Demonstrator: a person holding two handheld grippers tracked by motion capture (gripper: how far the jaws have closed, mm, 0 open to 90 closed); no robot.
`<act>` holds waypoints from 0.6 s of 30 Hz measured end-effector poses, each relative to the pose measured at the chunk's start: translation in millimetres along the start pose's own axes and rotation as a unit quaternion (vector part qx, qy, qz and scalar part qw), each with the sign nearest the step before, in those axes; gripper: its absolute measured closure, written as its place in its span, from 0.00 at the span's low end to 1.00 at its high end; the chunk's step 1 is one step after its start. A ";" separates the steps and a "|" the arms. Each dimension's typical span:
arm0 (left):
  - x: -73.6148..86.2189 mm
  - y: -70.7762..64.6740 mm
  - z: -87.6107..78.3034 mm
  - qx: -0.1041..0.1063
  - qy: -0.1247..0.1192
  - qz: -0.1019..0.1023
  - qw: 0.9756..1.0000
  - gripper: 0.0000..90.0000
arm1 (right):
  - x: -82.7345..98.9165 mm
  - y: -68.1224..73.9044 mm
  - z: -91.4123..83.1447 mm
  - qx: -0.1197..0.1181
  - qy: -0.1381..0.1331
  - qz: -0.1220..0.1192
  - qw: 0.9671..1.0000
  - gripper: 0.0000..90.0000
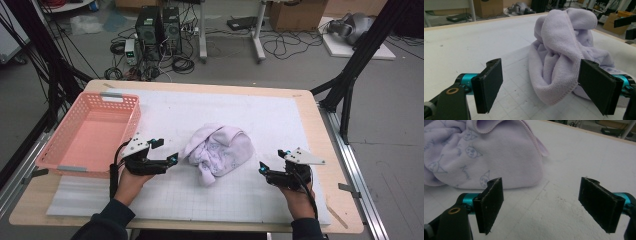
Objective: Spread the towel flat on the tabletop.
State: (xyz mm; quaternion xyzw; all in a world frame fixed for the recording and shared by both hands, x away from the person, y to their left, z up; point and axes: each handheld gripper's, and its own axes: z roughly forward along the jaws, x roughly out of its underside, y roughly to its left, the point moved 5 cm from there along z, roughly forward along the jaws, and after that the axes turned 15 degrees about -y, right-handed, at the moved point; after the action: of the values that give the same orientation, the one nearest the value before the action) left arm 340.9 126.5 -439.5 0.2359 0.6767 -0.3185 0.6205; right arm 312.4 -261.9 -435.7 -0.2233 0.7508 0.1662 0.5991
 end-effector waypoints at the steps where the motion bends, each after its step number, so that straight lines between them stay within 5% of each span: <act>1: 0.8 0.1 -0.5 0.000 0.001 -0.004 1.000 0.23 | -0.7 0.9 2.1 -0.005 -0.001 -0.003 1.000 0.21; 8: 4.9 -2.3 -5.0 0.010 0.010 -0.006 1.000 0.26 | -0.8 11.9 25.4 -0.048 0.009 -0.001 0.999 0.30; 15: 10.5 -12.3 4.2 0.038 0.027 0.005 0.999 0.34 | -2.6 26.6 35.4 -0.082 0.014 -0.034 0.996 0.40; 18: 11.9 -14.9 12.8 0.025 0.029 0.014 0.999 0.35 | -1.6 27.8 41.3 -0.082 0.023 -0.039 0.996 0.40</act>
State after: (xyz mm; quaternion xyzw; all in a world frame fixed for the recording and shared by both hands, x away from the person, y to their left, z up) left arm 337.7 106.2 -449.6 0.2701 0.6827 -0.3198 0.5989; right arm 331.9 -216.8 -444.0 -0.3042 0.7389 0.1989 0.5673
